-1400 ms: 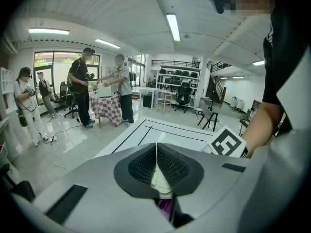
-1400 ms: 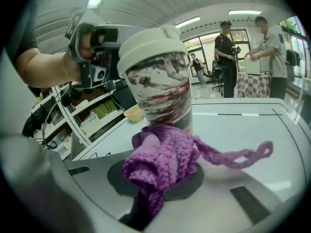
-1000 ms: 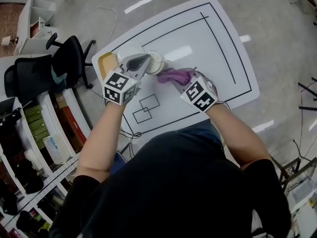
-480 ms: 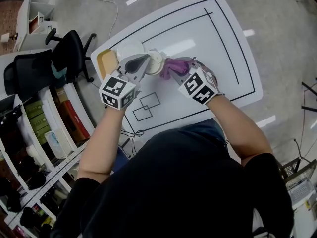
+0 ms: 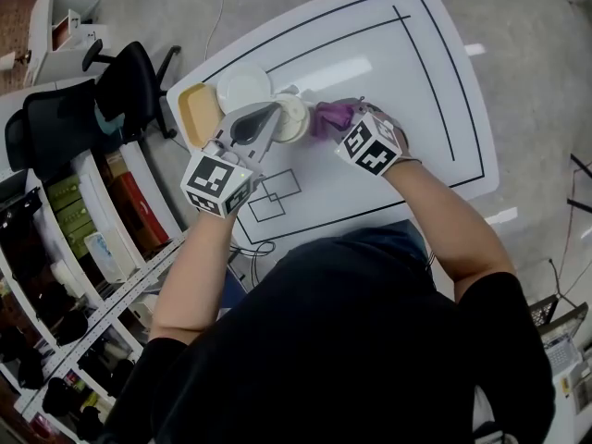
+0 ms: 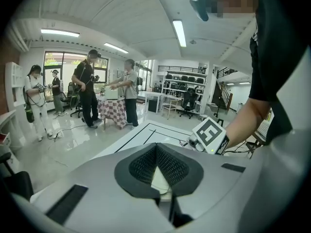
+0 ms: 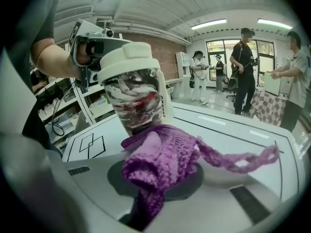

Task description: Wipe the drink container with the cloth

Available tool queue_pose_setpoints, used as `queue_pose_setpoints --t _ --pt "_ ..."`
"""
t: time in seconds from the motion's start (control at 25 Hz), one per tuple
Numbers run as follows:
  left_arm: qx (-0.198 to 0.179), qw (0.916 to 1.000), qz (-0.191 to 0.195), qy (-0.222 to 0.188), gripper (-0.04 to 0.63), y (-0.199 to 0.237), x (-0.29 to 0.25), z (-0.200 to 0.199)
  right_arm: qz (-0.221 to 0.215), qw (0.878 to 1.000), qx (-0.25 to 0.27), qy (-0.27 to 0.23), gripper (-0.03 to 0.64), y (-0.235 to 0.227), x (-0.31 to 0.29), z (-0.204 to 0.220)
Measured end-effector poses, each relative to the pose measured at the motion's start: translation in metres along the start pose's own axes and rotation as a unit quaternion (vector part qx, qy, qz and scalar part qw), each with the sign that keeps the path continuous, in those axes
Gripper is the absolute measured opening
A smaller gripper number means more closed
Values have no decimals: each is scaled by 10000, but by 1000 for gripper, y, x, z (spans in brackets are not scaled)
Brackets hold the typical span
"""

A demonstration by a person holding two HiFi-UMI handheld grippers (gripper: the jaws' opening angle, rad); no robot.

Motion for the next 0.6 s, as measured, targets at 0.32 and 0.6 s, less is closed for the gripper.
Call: queue_pose_setpoints --t 0.32,0.6 --pt "-58 9999 -3 -85 21 3 2 1 -212 9996 -74 194 67 -6 -6 7" --pt "-98 9999 29 -115 21 3 3 0 -181 9997 -114 -108 67 -26 31 -19"
Point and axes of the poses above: the fingertips, and each gripper's own axes: x backward along the fingers, y to its left, z out of its underside, the point moved 4 cm from there along x, backward along the fingers, and after that the axes turned 9 degrees about -y, right-handed, at the moved point
